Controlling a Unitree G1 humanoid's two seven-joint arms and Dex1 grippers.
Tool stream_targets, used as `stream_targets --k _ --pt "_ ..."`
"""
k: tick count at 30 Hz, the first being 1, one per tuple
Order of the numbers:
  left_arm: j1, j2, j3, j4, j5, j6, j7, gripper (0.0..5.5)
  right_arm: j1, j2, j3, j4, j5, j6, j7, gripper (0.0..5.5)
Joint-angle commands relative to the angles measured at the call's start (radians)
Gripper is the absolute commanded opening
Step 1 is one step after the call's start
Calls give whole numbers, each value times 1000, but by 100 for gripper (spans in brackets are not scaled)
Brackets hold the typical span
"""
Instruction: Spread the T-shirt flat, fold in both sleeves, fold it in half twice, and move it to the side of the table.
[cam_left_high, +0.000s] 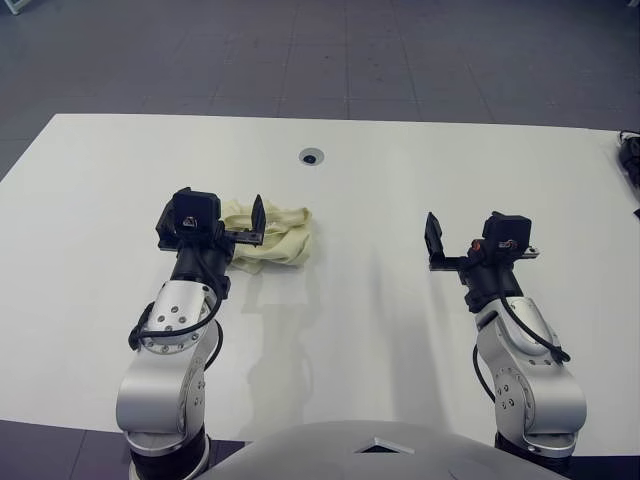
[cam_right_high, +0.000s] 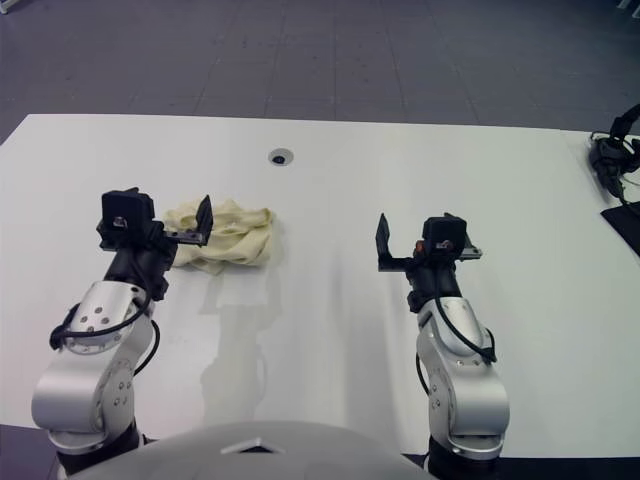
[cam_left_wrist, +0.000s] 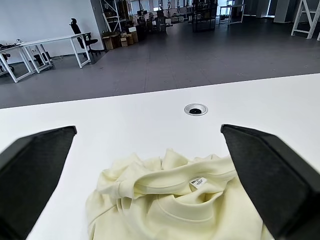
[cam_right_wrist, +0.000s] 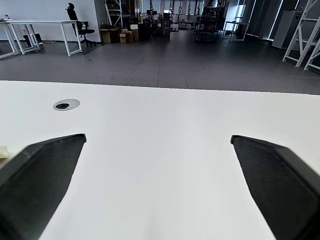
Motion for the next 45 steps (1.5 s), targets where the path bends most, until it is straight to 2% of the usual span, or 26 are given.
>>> stream_targets --k 1,45 --pt "-4 3 -5 -13 5 23 0 536 12 -7 -9 -15 0 10 2 540" --pt "-5 -11 -3 16 9 -5 20 536 -34 -14 11 29 -8 -11 5 540"
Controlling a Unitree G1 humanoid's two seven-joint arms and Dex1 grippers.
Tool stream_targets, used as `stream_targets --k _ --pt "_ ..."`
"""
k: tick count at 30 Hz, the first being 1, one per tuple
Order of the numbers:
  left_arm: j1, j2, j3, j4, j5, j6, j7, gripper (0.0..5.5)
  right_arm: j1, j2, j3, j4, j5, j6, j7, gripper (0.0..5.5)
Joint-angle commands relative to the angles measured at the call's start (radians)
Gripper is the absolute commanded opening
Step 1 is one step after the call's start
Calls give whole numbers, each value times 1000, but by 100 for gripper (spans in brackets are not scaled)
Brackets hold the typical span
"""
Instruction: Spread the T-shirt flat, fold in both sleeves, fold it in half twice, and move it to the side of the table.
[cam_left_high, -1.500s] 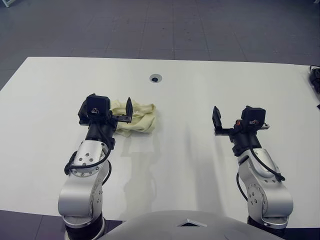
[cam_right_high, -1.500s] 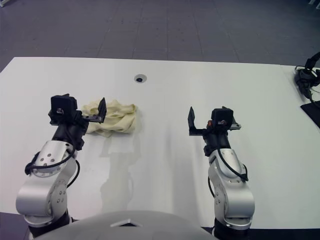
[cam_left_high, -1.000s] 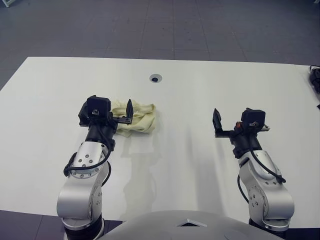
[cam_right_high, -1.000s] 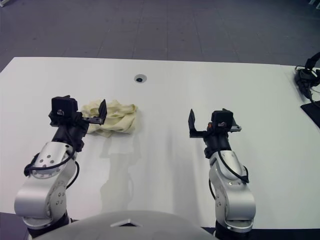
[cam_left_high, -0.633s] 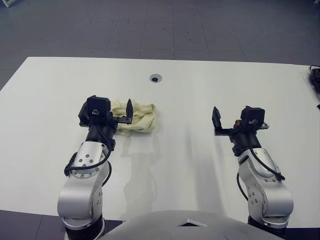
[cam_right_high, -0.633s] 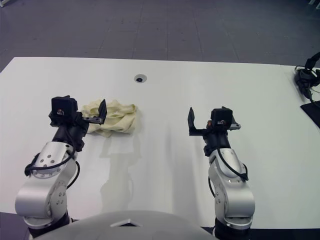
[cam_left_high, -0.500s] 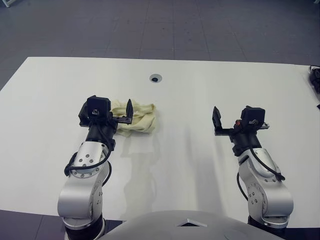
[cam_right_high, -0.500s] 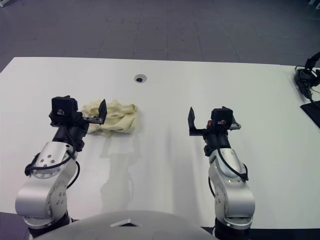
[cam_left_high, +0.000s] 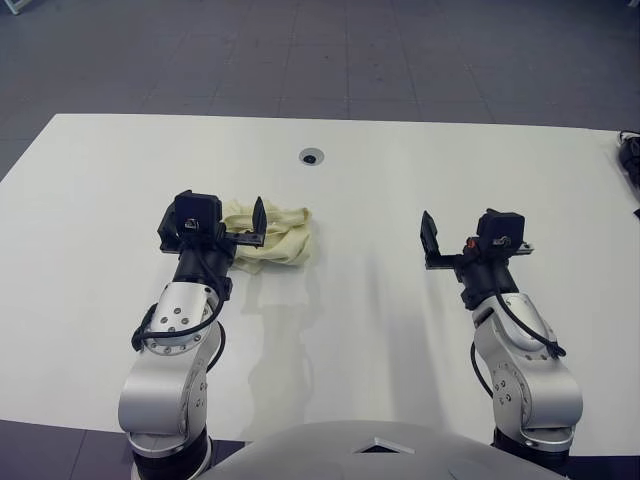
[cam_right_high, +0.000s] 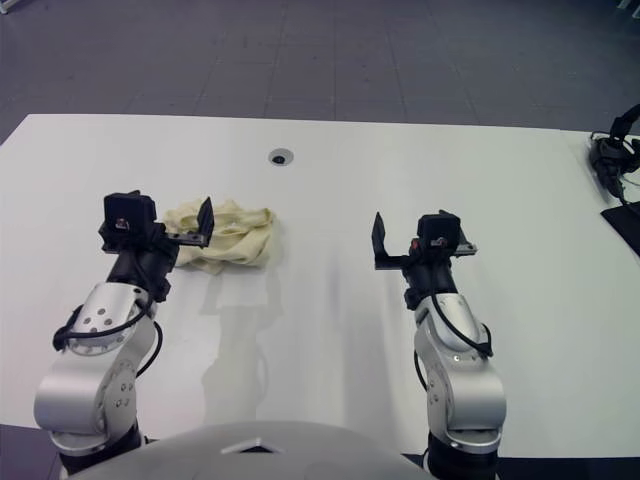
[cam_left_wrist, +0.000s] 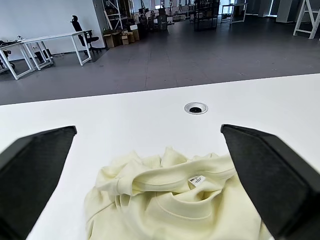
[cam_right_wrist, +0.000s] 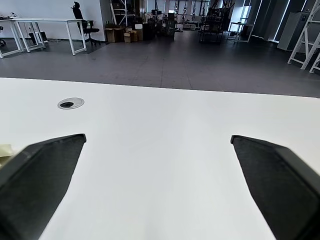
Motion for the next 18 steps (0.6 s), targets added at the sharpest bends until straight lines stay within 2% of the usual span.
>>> stream_targets --k 1,14,18 --pt "-10 -1 6 13 8 -3 2 536 -11 -3 -3 3 -2 -8 2 540" --pt "-36 20 30 42 6 -22 -17 536 -17 -3 3 19 -5 -25 3 540" --pt "-98 69 73 154 8 -67 -47 536 -21 -1 5 28 -7 -32 1 540"
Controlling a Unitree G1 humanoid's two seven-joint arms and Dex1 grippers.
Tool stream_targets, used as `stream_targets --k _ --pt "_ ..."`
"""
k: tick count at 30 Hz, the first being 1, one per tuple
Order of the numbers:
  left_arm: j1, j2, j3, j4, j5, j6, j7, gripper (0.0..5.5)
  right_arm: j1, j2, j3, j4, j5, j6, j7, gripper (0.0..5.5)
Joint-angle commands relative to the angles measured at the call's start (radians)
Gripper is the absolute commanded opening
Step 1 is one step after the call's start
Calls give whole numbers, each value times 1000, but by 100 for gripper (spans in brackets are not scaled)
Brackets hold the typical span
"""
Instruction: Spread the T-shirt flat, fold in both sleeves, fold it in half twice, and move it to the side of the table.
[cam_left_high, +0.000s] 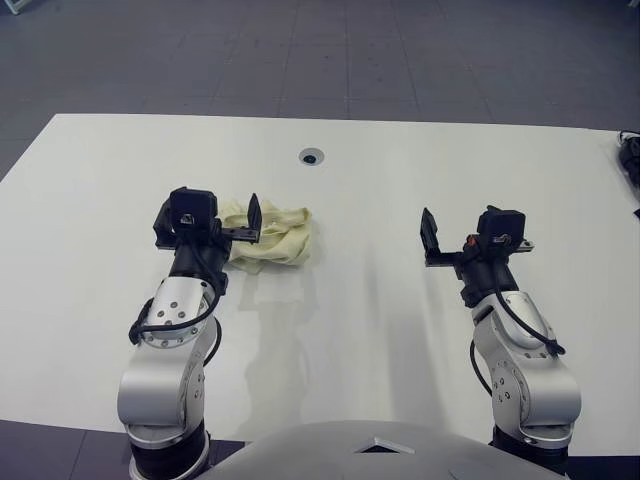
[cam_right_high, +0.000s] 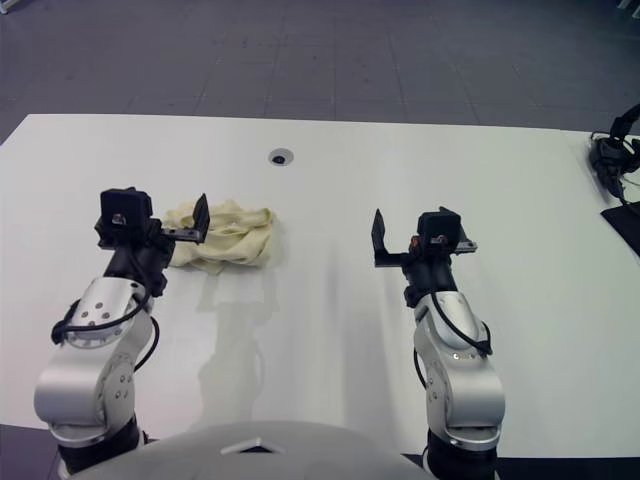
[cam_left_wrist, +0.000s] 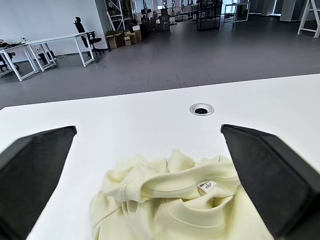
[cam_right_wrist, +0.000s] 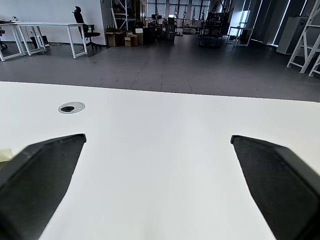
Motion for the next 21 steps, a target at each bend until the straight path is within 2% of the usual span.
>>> stream_targets --k 1,6,11,16,21 --pt "-93 86 57 172 13 -67 -45 536 -9 0 4 20 -6 -13 1 540" --pt "-204 281 48 596 47 -210 -170 536 -31 -13 -12 52 -2 -33 12 540" --pt "-246 316 -49 813 64 -327 -268 536 -76 -67 -68 103 3 -60 47 540" --pt "-171 311 -156 765 67 -359 -353 536 -136 -162 -82 162 13 -64 136 540" --pt "-51 297 -247 634 73 -372 -389 536 -166 -404 -16 251 73 48 416 540"
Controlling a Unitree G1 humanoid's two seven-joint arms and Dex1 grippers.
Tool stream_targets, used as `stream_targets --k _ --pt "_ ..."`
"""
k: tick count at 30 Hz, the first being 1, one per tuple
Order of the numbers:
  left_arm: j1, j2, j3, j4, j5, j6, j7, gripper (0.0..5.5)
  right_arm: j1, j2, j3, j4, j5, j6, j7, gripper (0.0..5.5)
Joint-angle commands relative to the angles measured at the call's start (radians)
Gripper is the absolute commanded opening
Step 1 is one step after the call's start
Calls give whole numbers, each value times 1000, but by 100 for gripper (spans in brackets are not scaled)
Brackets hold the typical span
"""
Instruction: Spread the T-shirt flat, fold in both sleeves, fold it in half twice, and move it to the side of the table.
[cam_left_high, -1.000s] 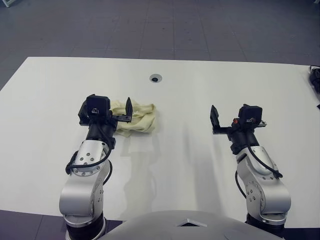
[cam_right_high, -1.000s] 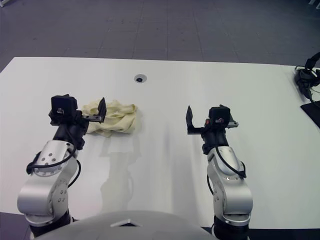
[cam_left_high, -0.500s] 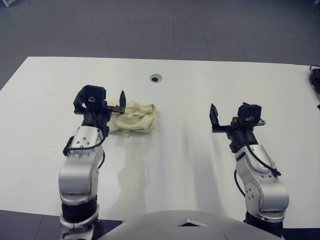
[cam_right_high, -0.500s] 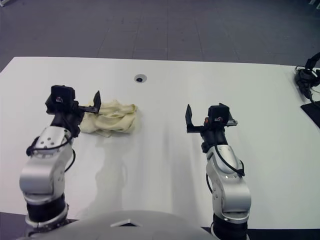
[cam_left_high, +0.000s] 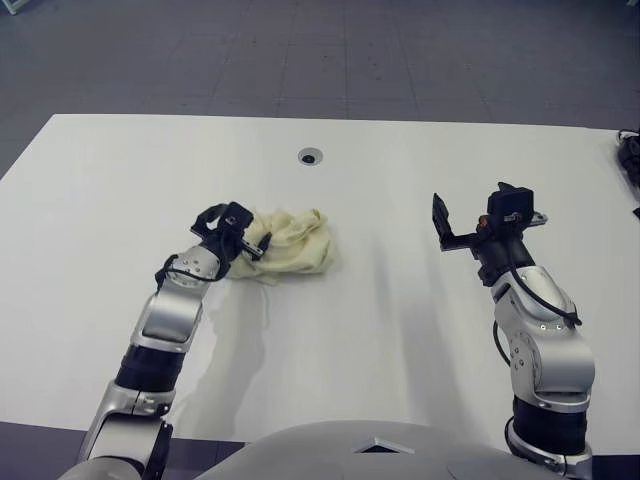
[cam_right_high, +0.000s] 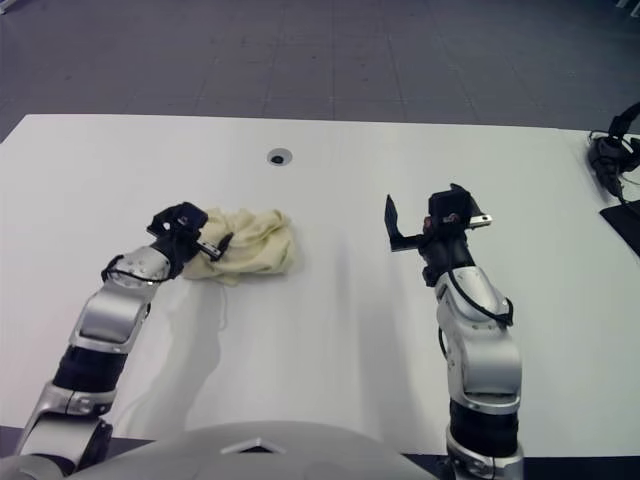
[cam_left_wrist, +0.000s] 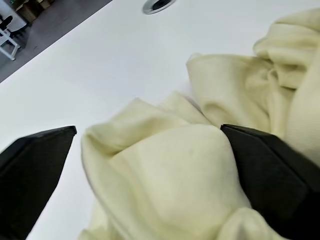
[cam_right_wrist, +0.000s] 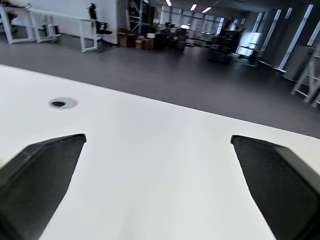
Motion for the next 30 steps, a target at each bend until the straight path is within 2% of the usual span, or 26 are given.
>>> stream_targets --k 1,7,12,18,20,26,30 --pt "97 -19 -87 -88 5 -4 -35 536 -24 -172 41 64 43 73 189 540" --pt "165 -70 -129 -205 -22 -27 -32 536 -123 -391 95 121 154 86 519 540" --pt "134 -71 -99 -250 -59 -61 -71 536 -235 -492 171 193 238 84 766 540" --pt "38 -82 15 -279 -165 -34 -118 536 -309 -502 222 269 262 71 865 540" --pt "5 -101 77 -298 -232 0 -119 536 -327 -488 272 306 245 47 893 540" --pt "-109 -80 225 -338 -358 99 -110 540 -343 -471 361 360 207 -7 933 450" --pt "-153 -52 261 -343 -391 130 -113 540 -353 -452 387 385 189 -30 936 374"
